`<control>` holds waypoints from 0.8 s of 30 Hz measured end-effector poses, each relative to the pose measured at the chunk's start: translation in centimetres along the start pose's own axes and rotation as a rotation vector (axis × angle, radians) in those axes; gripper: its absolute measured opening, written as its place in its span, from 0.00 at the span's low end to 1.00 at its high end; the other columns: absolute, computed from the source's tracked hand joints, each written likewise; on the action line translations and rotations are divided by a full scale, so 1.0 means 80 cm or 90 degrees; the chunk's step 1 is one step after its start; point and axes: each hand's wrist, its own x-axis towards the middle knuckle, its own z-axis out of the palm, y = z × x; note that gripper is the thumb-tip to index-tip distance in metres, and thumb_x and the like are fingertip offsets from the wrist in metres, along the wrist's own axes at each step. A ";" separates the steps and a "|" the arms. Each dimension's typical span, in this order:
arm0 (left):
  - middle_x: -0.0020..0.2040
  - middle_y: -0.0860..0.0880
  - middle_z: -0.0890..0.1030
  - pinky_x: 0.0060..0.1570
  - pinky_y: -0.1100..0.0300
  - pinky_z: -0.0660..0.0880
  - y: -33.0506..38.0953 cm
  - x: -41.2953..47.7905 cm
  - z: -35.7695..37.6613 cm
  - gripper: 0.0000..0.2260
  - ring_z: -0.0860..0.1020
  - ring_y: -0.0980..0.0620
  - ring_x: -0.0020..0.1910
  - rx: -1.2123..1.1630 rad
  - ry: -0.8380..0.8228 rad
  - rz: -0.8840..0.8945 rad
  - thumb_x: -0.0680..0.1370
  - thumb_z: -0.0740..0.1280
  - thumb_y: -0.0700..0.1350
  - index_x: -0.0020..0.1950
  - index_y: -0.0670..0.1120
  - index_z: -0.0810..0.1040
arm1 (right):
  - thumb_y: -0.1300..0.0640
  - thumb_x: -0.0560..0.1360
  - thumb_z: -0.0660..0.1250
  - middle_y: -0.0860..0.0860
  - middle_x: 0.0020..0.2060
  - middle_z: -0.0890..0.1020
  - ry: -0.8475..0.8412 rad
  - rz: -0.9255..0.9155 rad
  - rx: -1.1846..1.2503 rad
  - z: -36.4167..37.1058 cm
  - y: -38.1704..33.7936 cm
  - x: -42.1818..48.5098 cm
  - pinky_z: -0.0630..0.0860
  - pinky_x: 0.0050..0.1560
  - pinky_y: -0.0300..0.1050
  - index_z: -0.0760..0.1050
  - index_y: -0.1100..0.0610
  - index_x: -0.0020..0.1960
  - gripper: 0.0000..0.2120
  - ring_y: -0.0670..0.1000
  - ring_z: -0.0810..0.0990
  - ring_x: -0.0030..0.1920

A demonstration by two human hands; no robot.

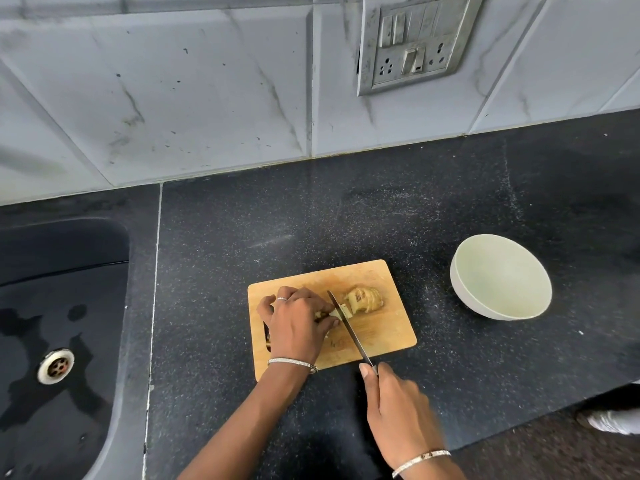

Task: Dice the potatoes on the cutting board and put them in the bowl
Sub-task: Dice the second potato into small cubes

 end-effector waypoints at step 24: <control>0.51 0.62 0.80 0.59 0.51 0.52 0.001 -0.001 -0.010 0.14 0.68 0.55 0.58 -0.004 -0.006 -0.038 0.66 0.73 0.62 0.50 0.63 0.82 | 0.37 0.80 0.40 0.48 0.37 0.77 0.015 0.012 -0.040 -0.013 0.006 -0.021 0.70 0.37 0.45 0.64 0.48 0.46 0.20 0.52 0.81 0.44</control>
